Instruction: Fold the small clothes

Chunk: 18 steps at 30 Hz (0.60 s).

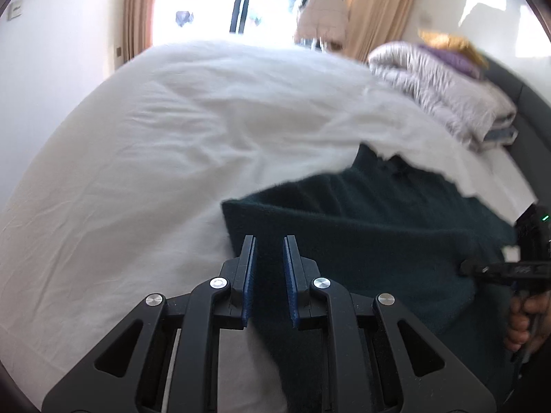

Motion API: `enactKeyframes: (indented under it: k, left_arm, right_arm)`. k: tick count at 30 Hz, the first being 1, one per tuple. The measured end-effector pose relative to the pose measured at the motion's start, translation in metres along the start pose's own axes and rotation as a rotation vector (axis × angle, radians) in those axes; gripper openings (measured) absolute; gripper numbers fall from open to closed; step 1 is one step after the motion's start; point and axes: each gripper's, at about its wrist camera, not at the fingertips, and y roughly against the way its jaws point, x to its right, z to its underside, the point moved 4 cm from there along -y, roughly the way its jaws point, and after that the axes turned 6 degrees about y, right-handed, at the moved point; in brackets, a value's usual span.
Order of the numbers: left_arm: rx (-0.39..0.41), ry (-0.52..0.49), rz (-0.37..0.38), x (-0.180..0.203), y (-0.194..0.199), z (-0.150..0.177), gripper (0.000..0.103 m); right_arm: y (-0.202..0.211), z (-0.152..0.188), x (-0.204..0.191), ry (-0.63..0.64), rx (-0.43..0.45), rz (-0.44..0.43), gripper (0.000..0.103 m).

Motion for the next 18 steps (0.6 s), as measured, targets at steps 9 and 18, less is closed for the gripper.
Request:
enactKeyframes:
  k: [9, 18]
  left_arm:
    - [-0.032, 0.002, -0.082, -0.007, -0.019, 0.001, 0.017]
    - [-0.020, -0.238, -0.205, 0.057, -0.005, 0.043, 0.017]
  right_arm:
    - [0.037, 0.002, 0.021, -0.026, 0.086, 0.048, 0.015]
    - [0.031, 0.010, -0.005, 0.016, 0.080, -0.039, 0.044]
